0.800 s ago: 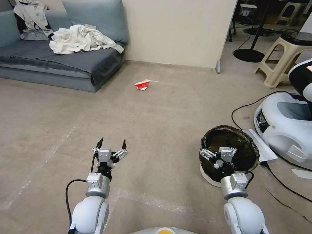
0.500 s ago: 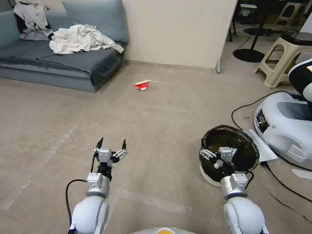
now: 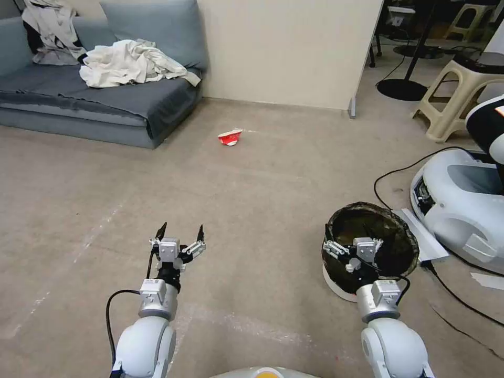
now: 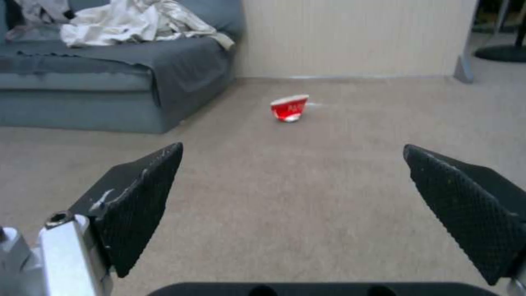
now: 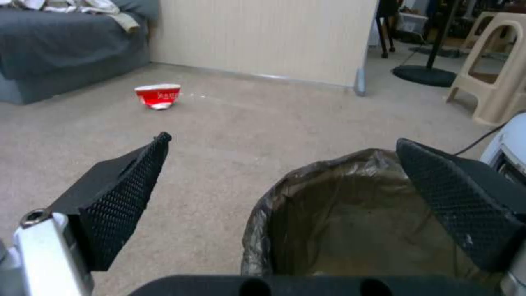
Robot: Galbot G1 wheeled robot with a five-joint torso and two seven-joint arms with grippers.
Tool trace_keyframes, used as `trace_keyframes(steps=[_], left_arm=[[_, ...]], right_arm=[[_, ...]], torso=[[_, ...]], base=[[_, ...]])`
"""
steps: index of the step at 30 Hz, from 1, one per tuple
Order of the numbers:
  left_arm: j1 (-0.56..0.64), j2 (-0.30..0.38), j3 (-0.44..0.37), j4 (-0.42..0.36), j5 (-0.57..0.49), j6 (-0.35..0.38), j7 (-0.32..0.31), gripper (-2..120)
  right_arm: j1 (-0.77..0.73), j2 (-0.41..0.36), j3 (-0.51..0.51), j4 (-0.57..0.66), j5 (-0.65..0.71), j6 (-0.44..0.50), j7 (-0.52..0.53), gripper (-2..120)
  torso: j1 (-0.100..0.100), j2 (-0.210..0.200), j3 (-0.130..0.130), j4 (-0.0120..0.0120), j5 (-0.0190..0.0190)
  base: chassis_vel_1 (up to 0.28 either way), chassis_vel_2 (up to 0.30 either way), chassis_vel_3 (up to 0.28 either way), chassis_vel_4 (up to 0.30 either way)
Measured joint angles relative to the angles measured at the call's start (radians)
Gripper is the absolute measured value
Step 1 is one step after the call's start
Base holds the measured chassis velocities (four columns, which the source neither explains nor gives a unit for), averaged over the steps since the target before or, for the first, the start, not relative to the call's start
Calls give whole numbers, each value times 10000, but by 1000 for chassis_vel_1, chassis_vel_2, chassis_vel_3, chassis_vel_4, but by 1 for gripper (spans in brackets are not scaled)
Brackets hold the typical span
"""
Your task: Pick up the trash can from the floor.
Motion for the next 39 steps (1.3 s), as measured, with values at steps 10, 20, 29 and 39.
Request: trace_keyframes(steps=[10, 20, 29, 39], left_arm=[[783, 11, -930, -2153, -1447, 1147, -127, 100], [1228, 427, -1424, -2481, -2258, 767, -134, 100], [1166, 465, -1298, -2159, -2386, 746, -76, 100], [1121, 394, -1137, -1933, -2239, 748, 85, 100]], right_arm=[[-793, 408, 250, 1819, 457, -482, 0, 100], [-1634, 871, 580, 3287, 1103, 116, -71, 100], [-1656, 840, 583, 3209, 1139, 304, -120, 100], [-1690, 774, 601, 3170, 1124, 333, -117, 100]], torso=[[-1, 1, -1, -1, -4], [-2, 1, -1, 0, 1], [-2, 0, -1, 1, 1], [-1, 0, 0, 1, 1]], base=[[0, 0, 0, 0], [0, 0, 0, 0], [0, 0, 0, 0], [0, 0, 0, 0]])
